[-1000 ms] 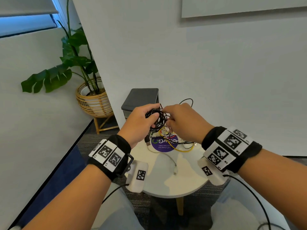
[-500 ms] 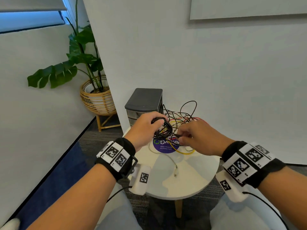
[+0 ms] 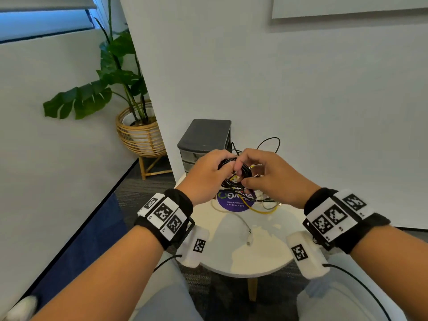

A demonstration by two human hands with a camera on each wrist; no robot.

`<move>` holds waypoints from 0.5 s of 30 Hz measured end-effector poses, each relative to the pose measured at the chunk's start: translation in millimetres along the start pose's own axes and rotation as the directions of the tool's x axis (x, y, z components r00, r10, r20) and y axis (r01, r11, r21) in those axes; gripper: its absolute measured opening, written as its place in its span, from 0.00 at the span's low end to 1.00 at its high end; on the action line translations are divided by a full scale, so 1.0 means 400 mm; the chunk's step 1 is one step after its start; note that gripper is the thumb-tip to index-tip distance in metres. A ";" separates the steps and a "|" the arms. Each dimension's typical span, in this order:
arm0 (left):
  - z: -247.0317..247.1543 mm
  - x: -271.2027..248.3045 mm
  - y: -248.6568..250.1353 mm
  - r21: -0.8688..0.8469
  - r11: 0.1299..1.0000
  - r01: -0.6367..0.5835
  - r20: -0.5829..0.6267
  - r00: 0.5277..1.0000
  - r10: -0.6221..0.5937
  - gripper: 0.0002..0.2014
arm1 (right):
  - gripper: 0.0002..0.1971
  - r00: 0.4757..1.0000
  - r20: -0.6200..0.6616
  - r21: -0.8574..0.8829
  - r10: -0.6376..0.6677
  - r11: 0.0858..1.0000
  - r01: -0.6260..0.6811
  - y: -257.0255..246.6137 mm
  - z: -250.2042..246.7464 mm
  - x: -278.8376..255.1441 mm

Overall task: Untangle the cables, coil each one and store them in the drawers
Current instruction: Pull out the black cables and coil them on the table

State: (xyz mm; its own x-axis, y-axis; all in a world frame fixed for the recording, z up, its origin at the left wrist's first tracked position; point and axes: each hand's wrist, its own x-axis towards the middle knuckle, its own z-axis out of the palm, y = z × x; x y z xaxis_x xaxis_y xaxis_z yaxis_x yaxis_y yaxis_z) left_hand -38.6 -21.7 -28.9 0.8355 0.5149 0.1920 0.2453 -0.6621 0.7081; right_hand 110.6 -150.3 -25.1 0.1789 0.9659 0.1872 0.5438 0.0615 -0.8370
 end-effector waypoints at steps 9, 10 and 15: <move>0.012 -0.006 -0.020 -0.100 0.969 0.224 0.200 0.959 -0.201 0.23 | 0.17 0.999 0.050 -0.100 0.013 0.995 -0.008 0.010 -0.022 0.036; 0.014 -0.006 -0.020 -0.123 0.965 0.231 0.193 0.959 -0.206 0.23 | 0.17 0.999 0.044 -0.105 0.015 0.994 -0.010 0.010 -0.023 0.038; -0.015 -0.005 -0.031 -0.317 0.910 0.269 0.133 0.962 -0.238 0.18 | 0.17 0.999 0.019 -0.118 0.033 0.993 -0.030 0.017 -0.036 0.024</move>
State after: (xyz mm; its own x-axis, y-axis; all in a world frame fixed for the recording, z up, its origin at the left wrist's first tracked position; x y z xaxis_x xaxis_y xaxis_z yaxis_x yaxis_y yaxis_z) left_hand -46.1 -11.3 -34.1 0.8109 0.5805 -0.0740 0.2916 -0.2911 0.9112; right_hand 127.9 -144.1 -21.7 0.1812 0.9719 0.1502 0.6308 0.0023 -0.7760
